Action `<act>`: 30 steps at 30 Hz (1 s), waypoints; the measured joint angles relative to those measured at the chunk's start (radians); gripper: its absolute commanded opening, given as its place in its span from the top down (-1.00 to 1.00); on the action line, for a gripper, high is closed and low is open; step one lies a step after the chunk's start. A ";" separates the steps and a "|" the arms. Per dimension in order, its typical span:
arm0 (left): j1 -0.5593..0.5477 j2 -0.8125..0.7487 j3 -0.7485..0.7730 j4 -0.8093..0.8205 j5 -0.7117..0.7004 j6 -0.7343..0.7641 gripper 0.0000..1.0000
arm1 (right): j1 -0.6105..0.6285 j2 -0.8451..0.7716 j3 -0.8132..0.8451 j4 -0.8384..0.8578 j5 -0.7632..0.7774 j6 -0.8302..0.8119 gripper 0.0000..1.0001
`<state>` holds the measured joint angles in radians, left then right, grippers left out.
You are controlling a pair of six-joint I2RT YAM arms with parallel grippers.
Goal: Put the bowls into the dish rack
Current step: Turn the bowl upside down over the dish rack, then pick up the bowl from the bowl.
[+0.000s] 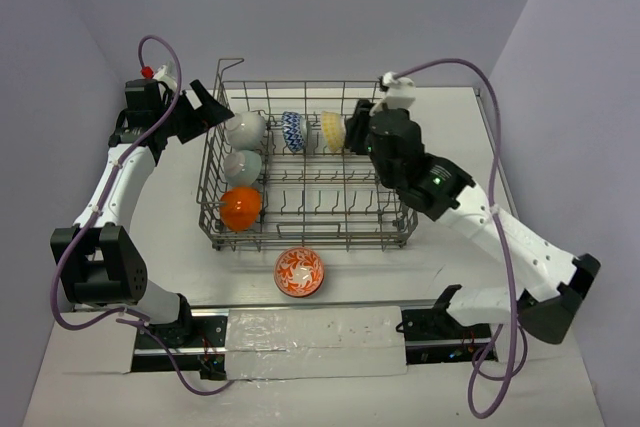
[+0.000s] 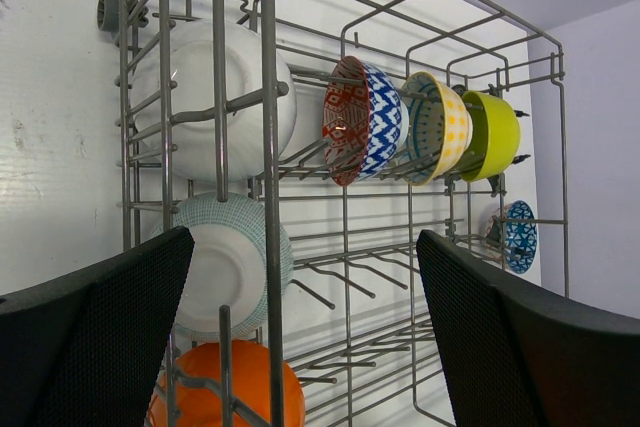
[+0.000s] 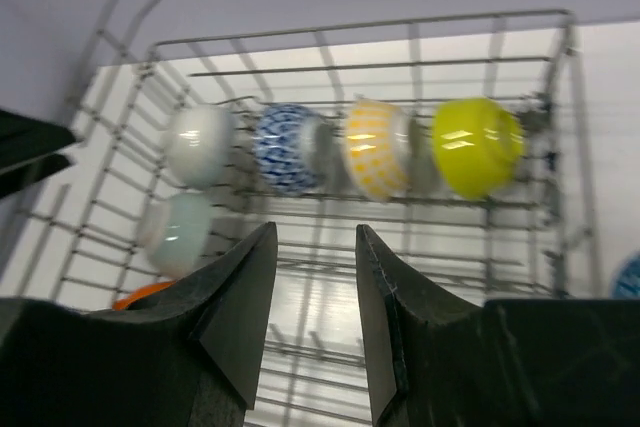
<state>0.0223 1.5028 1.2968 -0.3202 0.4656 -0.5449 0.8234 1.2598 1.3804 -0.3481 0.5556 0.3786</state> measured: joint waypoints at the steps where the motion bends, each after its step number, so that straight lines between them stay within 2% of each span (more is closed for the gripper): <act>1: 0.000 0.000 0.000 0.000 0.000 0.000 -0.99 | -0.013 -0.031 -0.029 -0.019 0.023 0.006 0.10; 7: 0.000 0.000 0.000 0.000 0.000 0.000 -0.99 | -0.083 -0.167 -0.195 -0.121 0.129 0.087 0.10; 12: 0.000 0.000 0.000 0.000 0.000 0.000 -0.99 | -0.138 -0.235 -0.319 -0.158 0.114 0.116 0.10; 18: 0.000 0.000 0.000 0.000 0.000 0.000 -0.99 | -0.141 -0.469 -0.497 -0.110 -0.050 0.045 0.12; 23: 0.000 0.000 0.000 0.000 -0.001 0.000 -0.98 | -0.140 -0.635 -0.501 -0.054 -0.232 -0.051 0.13; 26: 0.000 0.000 0.000 0.000 -0.008 0.001 -0.99 | -0.135 -0.634 -0.465 -0.049 -0.393 -0.119 0.13; 30: 0.000 0.000 0.000 -0.002 -0.018 0.001 -0.98 | -0.085 -0.538 -0.413 -0.071 -0.556 -0.196 0.13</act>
<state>0.0227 1.5028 1.2968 -0.3218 0.4473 -0.5438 0.7387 0.7216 0.9676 -0.4191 -0.0006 0.1825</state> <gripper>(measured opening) 0.991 0.437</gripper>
